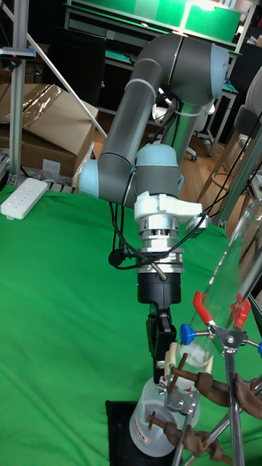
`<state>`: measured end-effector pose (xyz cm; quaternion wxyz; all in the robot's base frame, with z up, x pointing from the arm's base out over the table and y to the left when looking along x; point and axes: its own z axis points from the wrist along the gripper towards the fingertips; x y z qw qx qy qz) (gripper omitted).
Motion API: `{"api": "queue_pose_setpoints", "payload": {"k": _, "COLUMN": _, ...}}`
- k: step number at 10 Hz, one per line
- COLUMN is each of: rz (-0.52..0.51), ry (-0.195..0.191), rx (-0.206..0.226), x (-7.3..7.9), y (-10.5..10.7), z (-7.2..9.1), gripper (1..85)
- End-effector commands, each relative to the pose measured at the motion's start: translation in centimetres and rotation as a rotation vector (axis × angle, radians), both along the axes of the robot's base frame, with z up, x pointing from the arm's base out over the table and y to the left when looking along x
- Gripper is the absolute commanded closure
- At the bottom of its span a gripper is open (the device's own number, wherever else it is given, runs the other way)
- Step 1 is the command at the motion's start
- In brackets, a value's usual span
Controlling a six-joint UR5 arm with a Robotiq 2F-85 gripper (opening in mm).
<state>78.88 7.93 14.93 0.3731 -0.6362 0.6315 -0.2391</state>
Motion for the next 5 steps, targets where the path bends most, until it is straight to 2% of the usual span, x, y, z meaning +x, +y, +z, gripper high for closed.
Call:
{"api": "queue_pose_setpoints", "payload": {"k": 1, "rz": 0.006, "ry": -0.051, "rx": 0.014, "x": 0.75, "y": -0.09, "z": 1.14, "gripper": 84.3}}
{"api": "queue_pose_setpoints", "payload": {"k": 3, "rz": 0.008, "ry": -0.080, "rx": 0.022, "x": 0.74, "y": -0.60, "z": 1.03, "gripper": 84.3}}
{"api": "queue_pose_setpoints", "payload": {"k": 5, "rz": 0.007, "ry": -0.092, "rx": 0.018, "x": 0.51, "y": -1.06, "z": 0.62, "gripper": 84.3}}
